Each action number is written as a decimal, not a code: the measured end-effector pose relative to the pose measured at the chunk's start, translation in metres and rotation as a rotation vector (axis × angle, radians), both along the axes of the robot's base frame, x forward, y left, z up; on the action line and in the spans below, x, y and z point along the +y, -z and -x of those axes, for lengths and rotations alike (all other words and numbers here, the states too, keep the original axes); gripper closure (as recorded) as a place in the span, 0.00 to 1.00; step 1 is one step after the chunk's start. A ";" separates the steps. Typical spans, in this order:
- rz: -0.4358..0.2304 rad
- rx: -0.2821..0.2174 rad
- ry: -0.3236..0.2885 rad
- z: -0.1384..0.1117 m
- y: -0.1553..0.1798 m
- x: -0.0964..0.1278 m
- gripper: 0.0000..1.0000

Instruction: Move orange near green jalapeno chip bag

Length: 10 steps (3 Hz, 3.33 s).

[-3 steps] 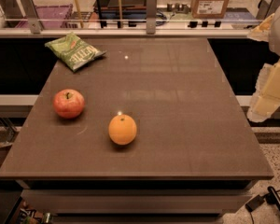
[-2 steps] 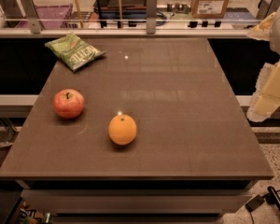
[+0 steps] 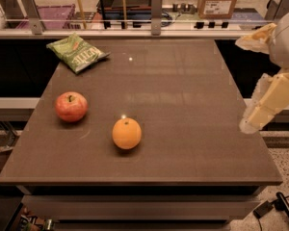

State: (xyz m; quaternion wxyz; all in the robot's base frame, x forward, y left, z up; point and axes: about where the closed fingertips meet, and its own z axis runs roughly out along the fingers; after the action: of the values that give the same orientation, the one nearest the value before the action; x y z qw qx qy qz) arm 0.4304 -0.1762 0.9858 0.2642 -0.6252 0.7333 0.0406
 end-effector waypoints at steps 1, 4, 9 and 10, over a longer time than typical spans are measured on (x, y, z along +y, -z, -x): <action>-0.150 0.005 -0.067 0.004 0.014 0.028 0.00; -0.329 0.021 -0.107 -0.008 0.055 0.102 0.00; -0.575 -0.001 -0.243 -0.008 0.098 0.169 0.00; -0.602 0.038 -0.266 -0.002 0.110 0.181 0.00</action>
Offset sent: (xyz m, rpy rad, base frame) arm -0.0026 0.0866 -0.0522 0.4392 0.0039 0.1527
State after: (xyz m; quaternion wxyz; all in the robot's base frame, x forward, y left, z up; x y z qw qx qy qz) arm 0.4322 0.0052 0.8754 0.4158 -0.6086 0.6049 0.3013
